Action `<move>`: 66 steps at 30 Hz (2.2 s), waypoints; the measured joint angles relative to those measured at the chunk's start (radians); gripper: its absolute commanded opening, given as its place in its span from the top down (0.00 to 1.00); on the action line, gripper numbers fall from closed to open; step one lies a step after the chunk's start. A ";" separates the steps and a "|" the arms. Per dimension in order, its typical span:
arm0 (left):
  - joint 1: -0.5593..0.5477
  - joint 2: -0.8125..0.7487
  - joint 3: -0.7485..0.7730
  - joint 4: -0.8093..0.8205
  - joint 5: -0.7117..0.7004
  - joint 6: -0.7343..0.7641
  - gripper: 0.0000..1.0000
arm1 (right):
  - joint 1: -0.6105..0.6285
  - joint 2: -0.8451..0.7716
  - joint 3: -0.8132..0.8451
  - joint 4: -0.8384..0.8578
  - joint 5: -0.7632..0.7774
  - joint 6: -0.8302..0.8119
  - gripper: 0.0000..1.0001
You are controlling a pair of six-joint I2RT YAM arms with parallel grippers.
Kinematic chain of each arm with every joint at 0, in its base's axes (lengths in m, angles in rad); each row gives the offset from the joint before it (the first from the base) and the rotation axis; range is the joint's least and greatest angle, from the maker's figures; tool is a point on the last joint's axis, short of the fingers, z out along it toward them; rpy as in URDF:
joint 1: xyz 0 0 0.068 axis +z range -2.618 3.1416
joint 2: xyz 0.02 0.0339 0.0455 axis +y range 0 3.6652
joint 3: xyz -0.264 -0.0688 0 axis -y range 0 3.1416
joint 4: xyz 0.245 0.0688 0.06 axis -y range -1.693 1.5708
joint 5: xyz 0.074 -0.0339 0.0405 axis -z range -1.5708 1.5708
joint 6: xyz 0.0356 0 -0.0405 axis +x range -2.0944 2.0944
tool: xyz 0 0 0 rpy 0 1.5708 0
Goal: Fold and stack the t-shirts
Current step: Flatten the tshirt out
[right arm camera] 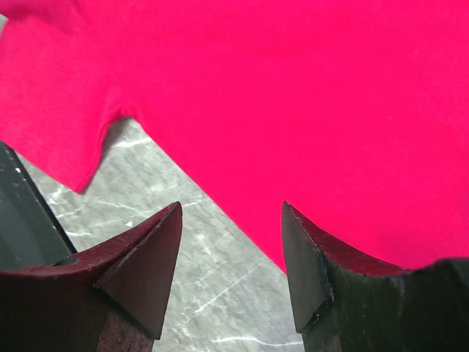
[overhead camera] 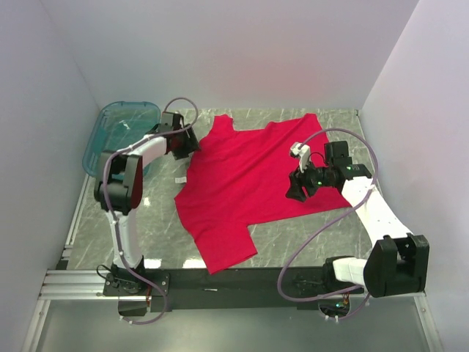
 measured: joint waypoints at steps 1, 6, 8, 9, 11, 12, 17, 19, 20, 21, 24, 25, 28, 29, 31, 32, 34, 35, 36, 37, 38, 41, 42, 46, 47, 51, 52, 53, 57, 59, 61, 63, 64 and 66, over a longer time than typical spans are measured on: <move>-0.001 0.033 0.037 -0.020 0.002 0.008 0.41 | 0.000 -0.002 0.000 -0.002 -0.006 0.002 0.37; -0.008 0.139 0.163 -0.111 0.035 0.045 0.60 | -0.001 -0.015 0.000 -0.010 -0.030 0.005 0.37; -0.016 0.142 0.177 -0.126 0.042 0.052 0.99 | -0.002 -0.021 0.000 -0.014 -0.036 0.005 0.37; -0.021 0.142 0.177 -0.132 0.045 0.061 0.99 | -0.002 -0.024 0.000 -0.016 -0.039 0.005 0.37; -0.037 0.138 0.177 -0.136 0.040 0.079 0.99 | -0.002 -0.030 0.000 -0.019 -0.040 0.005 0.37; -0.048 0.132 0.175 -0.137 0.022 0.092 0.99 | -0.002 -0.033 0.000 -0.019 -0.041 0.005 0.37; -0.260 -0.059 0.099 -0.138 -0.070 0.303 0.29 | -0.008 -0.042 0.000 -0.022 -0.046 0.005 0.37; -0.392 -0.115 0.111 -0.165 -0.074 0.361 0.26 | -0.014 -0.042 0.000 -0.022 -0.045 0.005 0.37; -0.450 -0.129 0.118 -0.170 -0.085 0.378 0.26 | -0.017 -0.042 0.000 -0.022 -0.045 0.005 0.37; -0.514 -0.141 0.117 -0.168 -0.118 0.384 0.25 | -0.020 -0.042 0.000 -0.022 -0.046 0.005 0.37; -0.610 -0.161 0.058 -0.169 -0.238 0.364 0.22 | -0.025 -0.042 0.000 -0.023 -0.046 0.005 0.37; -0.610 -0.167 0.026 -0.169 -0.278 0.349 0.21 | -0.026 -0.042 0.000 -0.022 -0.046 0.005 0.37; -0.546 -0.187 -0.065 -0.173 -0.372 0.296 0.23 | -0.028 -0.040 0.000 -0.023 -0.046 0.006 0.37; -0.512 -0.195 -0.086 -0.175 -0.381 0.274 0.26 | -0.029 -0.040 0.000 -0.023 -0.045 0.005 0.37; -0.433 -0.213 -0.111 -0.167 -0.381 0.229 0.33 | -0.031 -0.039 0.000 -0.023 -0.046 0.005 0.37; -0.384 -0.222 -0.120 -0.154 -0.364 0.206 0.34 | -0.032 -0.039 0.000 -0.023 -0.046 0.005 0.37; -0.271 -0.233 -0.136 -0.112 -0.319 0.159 0.34 | -0.035 -0.039 0.000 -0.023 -0.046 0.005 0.37; -0.229 -0.235 -0.141 -0.094 -0.297 0.146 0.35 | -0.037 -0.038 0.000 -0.023 -0.046 0.005 0.37; -0.183 -0.233 -0.143 -0.079 -0.273 0.132 0.35 | -0.037 -0.037 0.000 -0.023 -0.046 0.005 0.37; -0.141 -0.227 -0.143 -0.069 -0.247 0.124 0.35 | -0.039 -0.036 0.000 -0.024 -0.047 0.005 0.37; -0.109 -0.215 -0.134 -0.069 -0.220 0.122 0.34 | -0.040 -0.033 0.000 -0.024 -0.046 0.005 0.37; -0.073 -0.120 -0.037 -0.089 -0.133 0.123 0.35 | -0.041 -0.023 0.000 -0.028 -0.046 0.005 0.37; -0.073 -0.074 0.008 -0.092 -0.100 0.124 0.36 | -0.041 -0.021 0.000 -0.030 -0.047 0.004 0.37; -0.080 0.082 0.158 -0.116 0.019 0.120 0.41 | -0.041 -0.013 0.000 -0.040 -0.048 0.003 0.37; -0.080 0.108 0.180 -0.121 0.045 0.114 0.45 | -0.042 -0.011 0.000 -0.042 -0.050 0.001 0.37; -0.070 0.185 0.234 -0.135 0.135 0.079 0.71 | -0.044 -0.007 0.000 -0.047 -0.056 -0.005 0.37; -0.067 0.194 0.240 -0.135 0.150 0.074 0.80 | -0.044 -0.005 0.000 -0.048 -0.058 -0.008 0.37; -0.065 0.201 0.243 -0.133 0.167 0.071 0.93 | -0.044 -0.004 0.000 -0.049 -0.059 -0.011 0.37; -0.062 0.196 0.243 -0.122 0.195 0.063 1.00 | -0.047 -0.003 0.000 -0.053 -0.063 -0.018 0.37; -0.074 0.176 0.243 -0.127 0.185 0.071 1.00 | -0.047 -0.002 0.000 -0.055 -0.066 -0.019 0.37; -0.106 0.145 0.244 -0.132 0.170 0.091 1.00 | -0.048 0.003 0.000 -0.057 -0.069 -0.022 0.38; -0.163 0.114 0.253 -0.137 0.156 0.111 1.00 | -0.048 0.008 0.000 -0.061 -0.072 -0.023 0.37; -0.196 0.102 0.259 -0.138 0.150 0.118 0.99 | -0.048 0.010 0.000 -0.064 -0.073 -0.025 0.38; -0.289 0.087 0.274 -0.137 0.144 0.145 0.65 | -0.048 0.011 0.000 -0.068 -0.074 -0.027 0.38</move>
